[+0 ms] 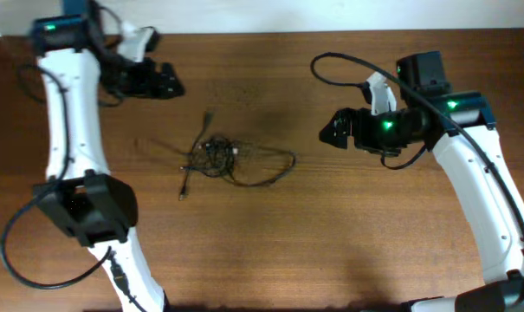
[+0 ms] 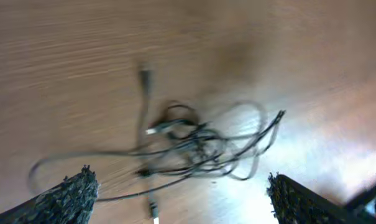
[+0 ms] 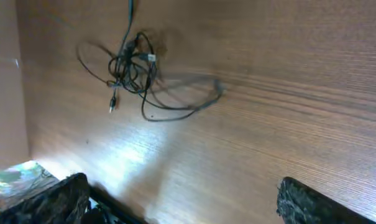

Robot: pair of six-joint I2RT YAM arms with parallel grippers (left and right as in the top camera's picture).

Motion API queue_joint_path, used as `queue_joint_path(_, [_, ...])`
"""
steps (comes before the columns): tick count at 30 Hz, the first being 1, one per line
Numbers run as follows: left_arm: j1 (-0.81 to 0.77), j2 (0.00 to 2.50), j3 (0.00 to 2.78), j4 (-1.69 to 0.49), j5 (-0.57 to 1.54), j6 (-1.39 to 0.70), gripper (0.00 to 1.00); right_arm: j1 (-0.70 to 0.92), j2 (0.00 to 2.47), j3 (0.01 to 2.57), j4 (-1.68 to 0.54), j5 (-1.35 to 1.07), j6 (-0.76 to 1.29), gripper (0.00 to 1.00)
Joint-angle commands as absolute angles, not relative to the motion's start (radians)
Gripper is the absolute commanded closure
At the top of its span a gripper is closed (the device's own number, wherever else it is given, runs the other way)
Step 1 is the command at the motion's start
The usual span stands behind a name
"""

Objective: Untangle cables

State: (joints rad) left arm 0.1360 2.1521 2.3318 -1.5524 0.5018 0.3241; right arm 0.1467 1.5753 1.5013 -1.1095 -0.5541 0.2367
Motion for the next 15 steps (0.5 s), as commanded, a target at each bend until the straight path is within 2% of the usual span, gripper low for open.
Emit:
queue_joint_path(1, [0.013, 2.14, 2.338, -1.551, 0.342, 0.238, 0.08, 0.144, 1.551, 1.505, -1.099, -0.526, 0.27, 0.02])
queue_joint_path(2, [-0.035, 2.141, 2.337, -1.554, 0.215, 0.093, 0.23, 0.128, 1.551, 1.505, -1.1, -0.504, 0.271, 0.02])
queue_joint_path(3, [-0.074, 2.141, 2.326, -1.577, 0.169, 0.055, 0.31, 0.113, 1.551, 1.505, -1.1, -0.501, 0.271, 0.02])
queue_joint_path(6, [-0.146, 2.141, 2.172, -1.584, 0.068, 0.029, 0.34, 0.049, 1.551, 1.504, -1.114, -0.501, 0.27, 0.02])
queue_joint_path(8, [-0.148, 2.141, 1.994, -1.451, 0.103, -0.061, 0.49, 0.038, 1.551, 1.504, -1.118, -0.5, 0.27, 0.02])
queue_joint_path(9, [-0.148, 2.141, 1.921, -1.374, 0.183, -0.068, 0.53, 0.038, 1.551, 1.504, -1.116, -0.5, 0.27, 0.02])
queue_joint_path(15, [-0.181, 2.141, 1.684, -1.116, 0.27, -0.22, 0.47, 0.038, 1.551, 1.504, -1.124, -0.477, 0.269, 0.03])
